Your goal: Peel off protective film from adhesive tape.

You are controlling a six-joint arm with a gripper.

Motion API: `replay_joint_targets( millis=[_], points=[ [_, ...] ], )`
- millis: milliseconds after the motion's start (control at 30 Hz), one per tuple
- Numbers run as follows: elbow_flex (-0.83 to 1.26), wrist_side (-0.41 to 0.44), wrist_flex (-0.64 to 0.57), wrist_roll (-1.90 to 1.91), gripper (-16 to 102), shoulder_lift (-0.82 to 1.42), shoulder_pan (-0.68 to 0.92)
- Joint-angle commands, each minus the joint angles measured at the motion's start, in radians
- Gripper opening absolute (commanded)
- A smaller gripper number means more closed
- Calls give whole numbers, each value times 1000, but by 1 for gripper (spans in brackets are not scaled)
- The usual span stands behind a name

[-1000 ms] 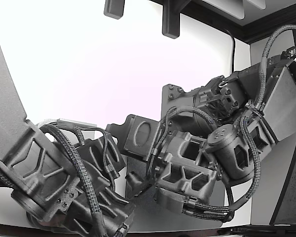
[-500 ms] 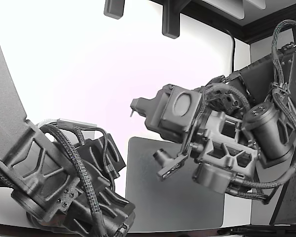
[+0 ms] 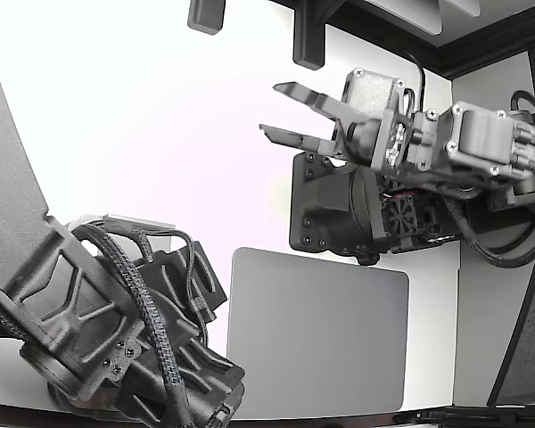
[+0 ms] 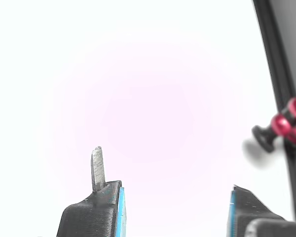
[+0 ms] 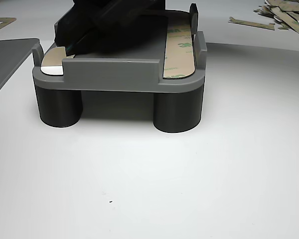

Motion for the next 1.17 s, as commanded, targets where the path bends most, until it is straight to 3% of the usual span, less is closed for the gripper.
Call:
replay_joint_targets(
  millis=[0,100,267,400,500,1133],
  points=[
    [32,-275,-69,110,93,52,-230],
    [34,-324,-103,245,100,18,-233],
    [-29,-327,17,287,100,-35,-238],
    [118,-387,18,268,100,84,-319],
    [117,-420,31,244,100,87,-319],
    [117,-397,28,258,100,87,-319]
  ],
)
